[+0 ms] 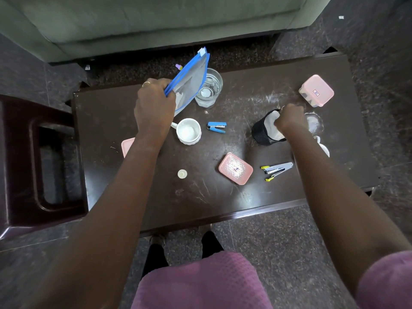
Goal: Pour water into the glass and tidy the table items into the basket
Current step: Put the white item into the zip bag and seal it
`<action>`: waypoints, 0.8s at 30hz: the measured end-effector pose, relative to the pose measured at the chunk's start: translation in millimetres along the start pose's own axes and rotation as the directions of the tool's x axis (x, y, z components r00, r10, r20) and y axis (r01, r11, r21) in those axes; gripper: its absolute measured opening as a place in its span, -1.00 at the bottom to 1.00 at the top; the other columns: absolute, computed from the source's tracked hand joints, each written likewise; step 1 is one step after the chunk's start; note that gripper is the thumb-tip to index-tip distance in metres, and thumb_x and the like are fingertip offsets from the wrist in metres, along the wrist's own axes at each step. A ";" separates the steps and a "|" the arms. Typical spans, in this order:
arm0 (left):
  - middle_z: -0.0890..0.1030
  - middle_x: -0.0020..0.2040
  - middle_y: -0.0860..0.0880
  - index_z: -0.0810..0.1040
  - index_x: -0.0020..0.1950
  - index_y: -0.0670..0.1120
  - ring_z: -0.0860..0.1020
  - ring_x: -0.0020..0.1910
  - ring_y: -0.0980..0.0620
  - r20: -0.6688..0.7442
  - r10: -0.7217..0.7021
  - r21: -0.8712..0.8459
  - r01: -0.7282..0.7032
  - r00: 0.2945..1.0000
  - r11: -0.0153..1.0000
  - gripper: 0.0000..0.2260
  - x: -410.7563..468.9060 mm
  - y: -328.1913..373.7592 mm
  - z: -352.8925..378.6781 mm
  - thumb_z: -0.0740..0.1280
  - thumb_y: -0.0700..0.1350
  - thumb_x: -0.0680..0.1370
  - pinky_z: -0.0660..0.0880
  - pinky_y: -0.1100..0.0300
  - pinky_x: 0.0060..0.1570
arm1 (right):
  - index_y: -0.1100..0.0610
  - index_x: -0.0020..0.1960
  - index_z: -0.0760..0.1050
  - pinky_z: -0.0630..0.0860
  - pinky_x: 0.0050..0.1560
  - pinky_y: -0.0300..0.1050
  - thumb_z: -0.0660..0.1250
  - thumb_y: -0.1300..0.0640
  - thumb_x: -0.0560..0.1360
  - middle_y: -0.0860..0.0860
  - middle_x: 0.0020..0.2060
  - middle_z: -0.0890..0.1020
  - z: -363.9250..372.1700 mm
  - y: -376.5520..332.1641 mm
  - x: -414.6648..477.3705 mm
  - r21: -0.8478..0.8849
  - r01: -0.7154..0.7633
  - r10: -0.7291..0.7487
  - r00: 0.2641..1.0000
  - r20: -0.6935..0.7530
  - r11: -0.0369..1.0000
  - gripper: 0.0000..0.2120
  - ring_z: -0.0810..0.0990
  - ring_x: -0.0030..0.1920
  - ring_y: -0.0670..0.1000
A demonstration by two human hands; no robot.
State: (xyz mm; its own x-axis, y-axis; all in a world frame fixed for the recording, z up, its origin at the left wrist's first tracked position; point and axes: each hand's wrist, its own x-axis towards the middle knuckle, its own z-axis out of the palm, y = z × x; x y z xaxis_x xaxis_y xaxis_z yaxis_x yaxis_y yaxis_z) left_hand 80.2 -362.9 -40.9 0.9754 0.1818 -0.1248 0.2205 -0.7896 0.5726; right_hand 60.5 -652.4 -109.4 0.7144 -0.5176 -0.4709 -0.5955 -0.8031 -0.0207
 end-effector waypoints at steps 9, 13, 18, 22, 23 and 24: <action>0.56 0.11 -0.13 0.58 0.10 -0.04 0.54 0.01 -0.15 0.011 0.005 -0.014 -0.005 1.000 1.000 -0.75 -1.8 -1.6 -0.9 0.19 -0.17 0.51 0.47 0.07 -0.05 | 0.31 0.33 0.33 0.46 0.20 0.13 0.22 0.32 0.53 0.29 0.30 0.40 11.4 -1.7 -9.7 -0.148 0.058 -0.062 0.998 -0.026 0.987 -0.63 0.47 0.26 0.31; 0.56 0.13 -0.11 0.58 0.13 -0.02 0.54 0.04 -0.14 0.013 0.009 -0.021 -0.009 1.000 1.000 -0.74 -2.7 -3.1 -2.8 0.20 -0.15 0.51 0.47 0.07 -0.03 | 0.28 0.29 0.40 0.49 0.15 0.14 0.33 0.28 0.50 0.26 0.26 0.45 -0.3 -4.4 -13.4 -0.106 0.009 -0.019 0.995 -0.099 0.994 -0.63 0.50 0.23 0.30; 0.57 0.11 -0.12 0.57 0.14 -0.02 0.53 0.02 -0.16 0.044 0.032 -0.018 -0.031 0.998 0.999 -0.74 -2.3 -9.5 -8.8 0.20 -0.16 0.51 0.47 0.04 -0.03 | 0.22 0.17 0.51 0.49 0.08 0.07 0.34 0.18 0.49 0.25 0.13 0.56 -40.9 -41.6 -24.9 0.072 0.138 -0.110 0.946 -0.306 0.988 -0.73 0.55 0.13 0.29; 0.56 0.07 -0.16 0.58 0.12 -0.04 0.53 -0.02 -0.17 0.060 0.072 0.010 -0.072 0.996 0.997 -0.78 0.3 -17.2 -18.9 0.21 -0.13 0.53 0.48 0.01 -0.04 | 0.15 0.23 0.53 0.46 -0.02 -0.30 0.41 0.24 0.44 0.12 0.11 0.64 -52.2 -95.4 -47.2 0.405 0.517 -0.446 0.856 -0.262 0.754 -0.64 0.57 -0.10 -0.05; 0.56 0.07 -0.16 0.58 0.12 -0.03 0.53 -0.02 -0.17 0.067 0.088 0.020 -0.089 0.994 0.996 -0.78 2.1 -20.3 -22.9 0.21 -0.12 0.54 0.49 0.00 -0.04 | 0.15 0.30 0.48 0.45 0.01 -0.35 0.40 0.30 0.44 0.10 0.18 0.61 -52.0 -108.0 -53.1 0.468 0.559 -0.496 0.827 -0.264 0.684 -0.57 0.55 -0.11 -0.10; 0.56 0.06 -0.16 0.58 0.12 -0.03 0.53 -0.01 -0.17 0.076 0.106 0.032 -0.109 0.991 0.994 -0.78 4.2 -23.7 -27.1 0.22 -0.12 0.54 0.49 -0.01 -0.03 | 0.13 0.36 0.41 0.46 0.07 -0.34 0.37 0.34 0.44 0.08 0.23 0.57 -51.0 -119.1 -57.8 0.500 0.586 -0.535 0.804 -0.260 0.638 -0.49 0.53 -0.12 -0.14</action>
State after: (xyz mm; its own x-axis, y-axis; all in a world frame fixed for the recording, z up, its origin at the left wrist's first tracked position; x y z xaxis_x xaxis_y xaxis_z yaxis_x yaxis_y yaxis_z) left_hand 79.0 -327.5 -33.1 0.9908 0.0519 -0.1250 0.1133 -0.8230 0.5566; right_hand 108.9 -541.8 -34.8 0.9883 -0.0632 -0.1386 -0.1451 -0.6679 -0.7299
